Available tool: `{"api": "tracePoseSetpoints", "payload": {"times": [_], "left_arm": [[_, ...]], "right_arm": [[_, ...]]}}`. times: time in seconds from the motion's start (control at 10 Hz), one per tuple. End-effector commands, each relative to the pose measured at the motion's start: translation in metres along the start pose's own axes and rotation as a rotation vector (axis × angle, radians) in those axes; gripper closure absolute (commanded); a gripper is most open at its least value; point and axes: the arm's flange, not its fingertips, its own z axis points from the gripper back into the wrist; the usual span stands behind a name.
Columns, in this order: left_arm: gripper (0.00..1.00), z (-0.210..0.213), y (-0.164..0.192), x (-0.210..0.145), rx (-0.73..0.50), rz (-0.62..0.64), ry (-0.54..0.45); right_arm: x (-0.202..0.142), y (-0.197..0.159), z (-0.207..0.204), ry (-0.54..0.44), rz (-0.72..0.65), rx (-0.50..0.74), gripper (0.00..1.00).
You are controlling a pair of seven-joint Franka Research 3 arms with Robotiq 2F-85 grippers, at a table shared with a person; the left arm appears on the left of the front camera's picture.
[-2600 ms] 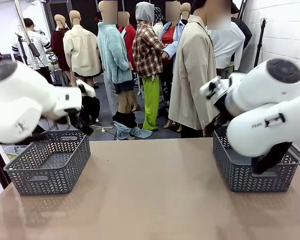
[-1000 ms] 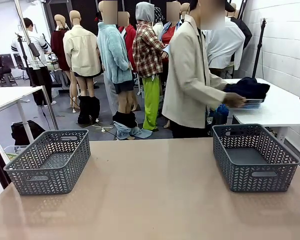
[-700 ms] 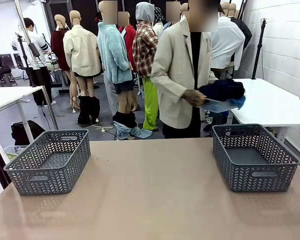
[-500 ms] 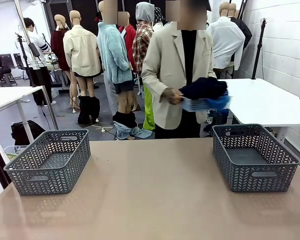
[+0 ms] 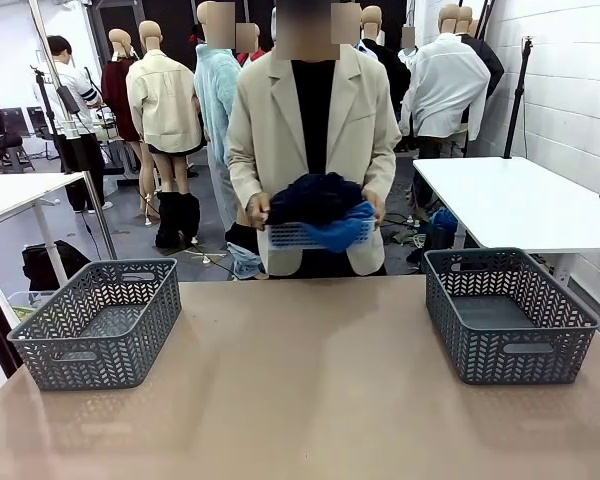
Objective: Sort the tops and bottoms.
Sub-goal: Lift clothes from the center of the table with your left hand.
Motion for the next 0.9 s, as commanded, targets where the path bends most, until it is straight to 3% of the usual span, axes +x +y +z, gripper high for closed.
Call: {"api": "tracePoseSetpoints", "payload": {"times": [0.0,0.8], "left_arm": [[0.0,-0.0001,0.0017,-0.0008,0.01,0.012,0.003],[0.0,-0.0001,0.0017,-0.0008,0.01,0.012,0.003]], "right_arm": [[0.002,0.0001,0.0003,0.001,0.01,0.0,0.0],[0.002,0.0001,0.0003,0.001,0.01,0.0,0.0]]}}
